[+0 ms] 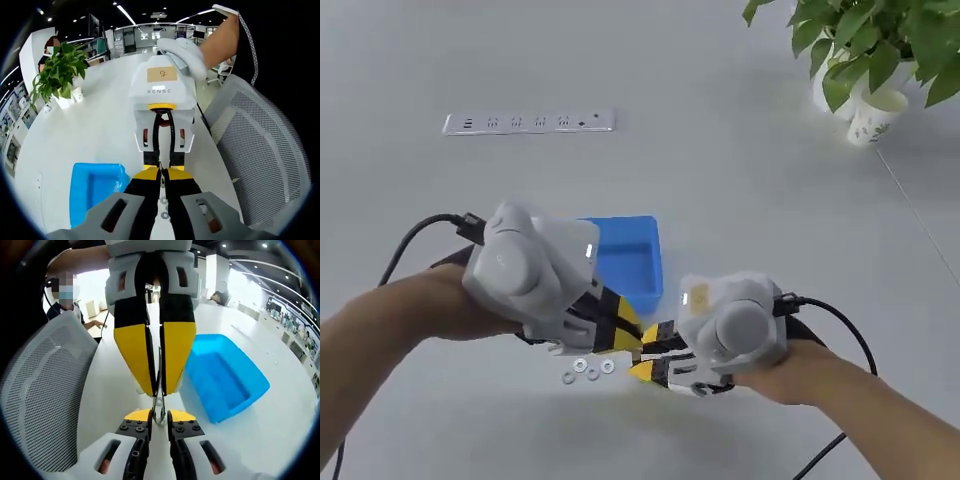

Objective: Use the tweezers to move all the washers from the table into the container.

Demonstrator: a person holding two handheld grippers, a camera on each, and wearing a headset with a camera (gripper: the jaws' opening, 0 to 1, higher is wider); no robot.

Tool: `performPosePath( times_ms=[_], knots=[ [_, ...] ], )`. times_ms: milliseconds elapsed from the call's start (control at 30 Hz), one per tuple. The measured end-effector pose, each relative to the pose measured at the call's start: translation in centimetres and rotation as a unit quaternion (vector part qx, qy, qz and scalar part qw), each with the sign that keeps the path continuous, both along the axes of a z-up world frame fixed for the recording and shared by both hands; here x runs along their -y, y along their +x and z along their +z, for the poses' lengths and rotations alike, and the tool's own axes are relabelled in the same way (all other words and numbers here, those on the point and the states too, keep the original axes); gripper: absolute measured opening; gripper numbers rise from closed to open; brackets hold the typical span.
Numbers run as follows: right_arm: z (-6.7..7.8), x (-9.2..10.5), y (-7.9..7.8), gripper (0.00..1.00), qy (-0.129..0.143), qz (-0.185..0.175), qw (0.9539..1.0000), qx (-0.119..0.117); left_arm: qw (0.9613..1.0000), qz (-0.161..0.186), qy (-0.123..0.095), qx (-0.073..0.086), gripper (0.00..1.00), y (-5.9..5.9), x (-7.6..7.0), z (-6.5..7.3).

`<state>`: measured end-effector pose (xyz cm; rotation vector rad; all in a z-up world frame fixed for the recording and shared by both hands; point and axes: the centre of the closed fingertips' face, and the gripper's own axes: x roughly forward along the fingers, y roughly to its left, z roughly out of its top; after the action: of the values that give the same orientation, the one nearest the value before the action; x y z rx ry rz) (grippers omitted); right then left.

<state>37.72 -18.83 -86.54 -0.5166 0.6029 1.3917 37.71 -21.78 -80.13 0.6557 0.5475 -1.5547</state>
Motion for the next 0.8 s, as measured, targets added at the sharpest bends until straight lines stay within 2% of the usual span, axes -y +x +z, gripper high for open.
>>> performPosePath(
  times_ms=[800],
  knots=[
    [-0.11, -0.05, -0.11, 0.1, -0.005, -0.008, 0.9998, -0.018, 1.0, -0.004, 0.001, -0.003, 0.07, 0.06, 0.13, -0.05]
  ],
)
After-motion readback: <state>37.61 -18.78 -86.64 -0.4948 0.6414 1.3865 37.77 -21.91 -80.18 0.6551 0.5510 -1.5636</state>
